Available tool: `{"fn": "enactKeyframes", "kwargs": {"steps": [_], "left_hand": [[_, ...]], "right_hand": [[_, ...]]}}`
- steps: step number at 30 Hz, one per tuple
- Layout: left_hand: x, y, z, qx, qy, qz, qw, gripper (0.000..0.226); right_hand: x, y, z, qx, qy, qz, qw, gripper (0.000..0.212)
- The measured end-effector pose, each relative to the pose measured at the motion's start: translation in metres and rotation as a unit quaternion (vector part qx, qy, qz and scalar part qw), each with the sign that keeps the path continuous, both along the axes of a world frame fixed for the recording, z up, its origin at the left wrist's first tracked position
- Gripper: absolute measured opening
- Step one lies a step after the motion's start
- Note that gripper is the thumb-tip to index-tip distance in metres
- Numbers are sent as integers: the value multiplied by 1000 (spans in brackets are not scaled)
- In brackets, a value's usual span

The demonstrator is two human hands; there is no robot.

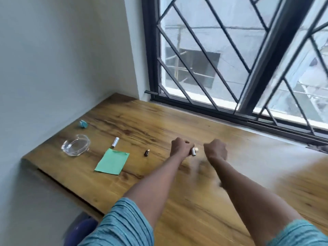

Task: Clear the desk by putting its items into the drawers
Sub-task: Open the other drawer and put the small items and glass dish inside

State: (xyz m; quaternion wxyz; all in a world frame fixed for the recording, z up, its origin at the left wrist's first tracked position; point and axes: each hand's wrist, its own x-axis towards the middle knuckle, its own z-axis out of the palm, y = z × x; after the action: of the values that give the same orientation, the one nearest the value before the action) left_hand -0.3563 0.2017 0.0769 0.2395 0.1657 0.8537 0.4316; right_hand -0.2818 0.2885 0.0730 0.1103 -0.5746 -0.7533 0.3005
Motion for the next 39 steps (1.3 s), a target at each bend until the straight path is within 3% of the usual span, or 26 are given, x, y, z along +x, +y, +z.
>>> {"fn": "enactKeyframes", "kwargs": {"steps": [6,14,19,25,30,39], "left_hand": [[-111,-93,10,55,55,92,993,23],[-251,-242,0,-18,87,181,979,27],[-292,-300,3,-78,89,169,978,27],[-306,-319,-11,-181,76,107,975,32],[-305,-318,-13,-227,119,85,963,26],[-298,-318,-10,-245,203,28,947,29]], "right_hand": [[-121,-95,14,20,94,95,991,27],[-248,-234,10,-27,135,261,955,39],[-293,-289,8,-55,138,314,938,37],[-323,-320,-3,-15,30,345,938,37],[-330,-338,-14,1,-69,378,923,26],[-336,-345,-17,29,-119,386,914,24]]}}
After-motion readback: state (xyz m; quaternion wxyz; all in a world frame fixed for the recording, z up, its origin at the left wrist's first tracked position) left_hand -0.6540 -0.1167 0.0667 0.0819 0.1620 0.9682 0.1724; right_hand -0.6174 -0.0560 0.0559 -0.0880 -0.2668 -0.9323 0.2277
